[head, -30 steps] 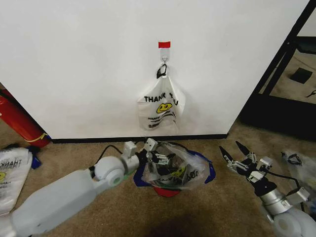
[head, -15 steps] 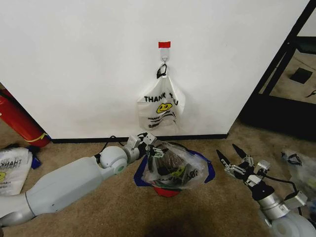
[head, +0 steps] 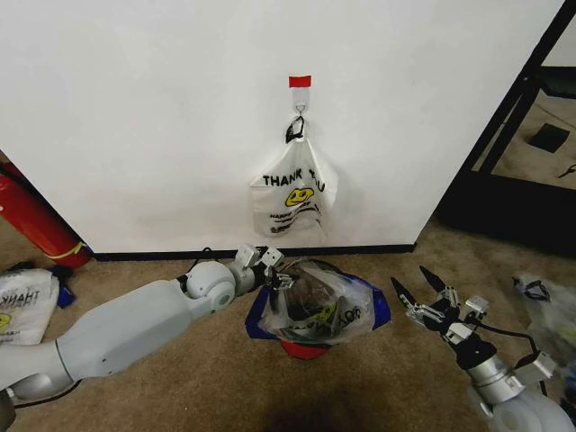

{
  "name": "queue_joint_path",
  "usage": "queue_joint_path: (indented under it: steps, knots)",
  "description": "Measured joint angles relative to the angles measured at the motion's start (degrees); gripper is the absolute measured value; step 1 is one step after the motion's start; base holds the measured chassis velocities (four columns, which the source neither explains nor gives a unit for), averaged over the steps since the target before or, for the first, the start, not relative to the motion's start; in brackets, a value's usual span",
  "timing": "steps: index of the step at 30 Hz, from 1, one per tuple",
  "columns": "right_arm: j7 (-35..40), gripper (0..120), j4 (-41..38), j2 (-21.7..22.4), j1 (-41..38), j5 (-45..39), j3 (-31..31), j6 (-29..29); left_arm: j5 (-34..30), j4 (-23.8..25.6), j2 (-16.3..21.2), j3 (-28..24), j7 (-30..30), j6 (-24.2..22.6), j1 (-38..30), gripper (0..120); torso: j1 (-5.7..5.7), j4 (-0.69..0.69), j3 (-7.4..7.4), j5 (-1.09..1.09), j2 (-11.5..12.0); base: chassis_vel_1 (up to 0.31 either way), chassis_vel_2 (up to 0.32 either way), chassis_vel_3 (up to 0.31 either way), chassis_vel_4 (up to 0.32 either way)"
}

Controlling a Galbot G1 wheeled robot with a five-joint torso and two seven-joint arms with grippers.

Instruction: Pick up the garbage bag from the wall and place it over the trash bin.

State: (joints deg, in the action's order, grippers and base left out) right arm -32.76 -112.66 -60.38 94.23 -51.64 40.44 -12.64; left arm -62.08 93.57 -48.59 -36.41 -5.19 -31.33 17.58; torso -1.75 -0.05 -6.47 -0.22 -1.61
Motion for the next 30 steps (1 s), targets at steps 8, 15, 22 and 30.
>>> queue_joint_path:
  steps: [8, 15, 22, 30]
  knots:
    - [-0.1, 100, 0.0, -0.4, 0.4, 0.5, -0.2, -0.2, -5.8, 2.0, -0.6, 1.9, -5.3, -5.5, 0.5, 20, 0.00, 0.01, 0.00, 0.00, 0.0, 0.000, 0.000, 0.000, 0.000]
    - [-0.3, 100, 0.5, -0.8, 0.2, 1.0, -0.6, -0.3, -10.1, 3.8, -1.1, 3.9, -10.5, -6.8, 1.6, 2, 0.00, 0.00, 0.00, 0.00, 0.0, 0.000, 0.000, 0.000, 0.000]
    - [-0.3, 100, 0.9, -1.3, 0.7, 0.9, -0.5, -0.5, -19.5, 12.2, -0.7, 13.6, -23.4, -7.4, 9.9, 2, 0.00, 0.00, 0.00, 0.00, 0.0, 0.000, 0.000, 0.000, 0.000]
    - [2.7, 100, -0.3, -2.7, 0.9, 0.0, -1.0, -0.7, -24.9, 20.5, -0.9, 35.3, -35.0, -2.9, 28.4, 2, 0.00, 0.02, 0.01, -0.01, 0.0, 0.000, 0.000, 0.000, 0.000]
